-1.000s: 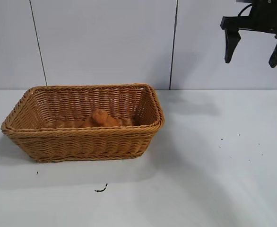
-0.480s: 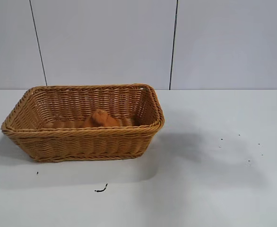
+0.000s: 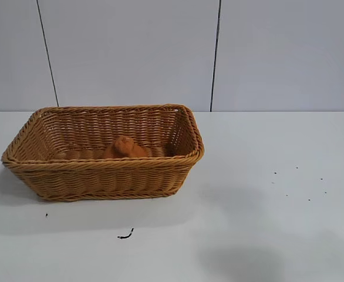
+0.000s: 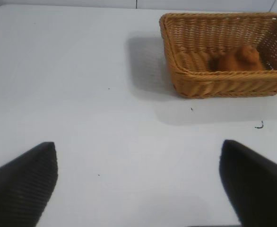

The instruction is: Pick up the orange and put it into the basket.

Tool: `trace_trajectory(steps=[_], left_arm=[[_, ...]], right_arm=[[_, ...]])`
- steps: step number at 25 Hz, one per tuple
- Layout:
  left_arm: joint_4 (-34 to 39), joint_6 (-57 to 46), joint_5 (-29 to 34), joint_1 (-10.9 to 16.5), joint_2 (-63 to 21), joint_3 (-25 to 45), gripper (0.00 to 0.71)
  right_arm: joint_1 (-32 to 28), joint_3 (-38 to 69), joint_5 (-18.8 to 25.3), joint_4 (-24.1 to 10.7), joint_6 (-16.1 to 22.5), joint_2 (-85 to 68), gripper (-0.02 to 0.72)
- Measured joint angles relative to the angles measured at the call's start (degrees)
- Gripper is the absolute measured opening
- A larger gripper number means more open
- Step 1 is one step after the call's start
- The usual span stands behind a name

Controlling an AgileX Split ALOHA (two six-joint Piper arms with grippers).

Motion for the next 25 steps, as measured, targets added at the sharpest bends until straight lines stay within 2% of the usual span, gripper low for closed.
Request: trace_trajectory(steps=[6,12,25], left_arm=[[0.00,0.00,0.00,0.00,0.00,0.00,0.666],[0.00,0.00,0.00,0.00,0.00,0.00,0.666],[0.00,0.00,0.00,0.00,0.00,0.00,0.666]], right_arm=[[0.00,3.67,-0.63,0.00,-0.87,-17.21,0.658],[0.06,3.74,-0.88,0.00,-0.99,-27.10,0.658],[0.06,3.74,-0.89,0.00,-0.99,-29.28,0.658]])
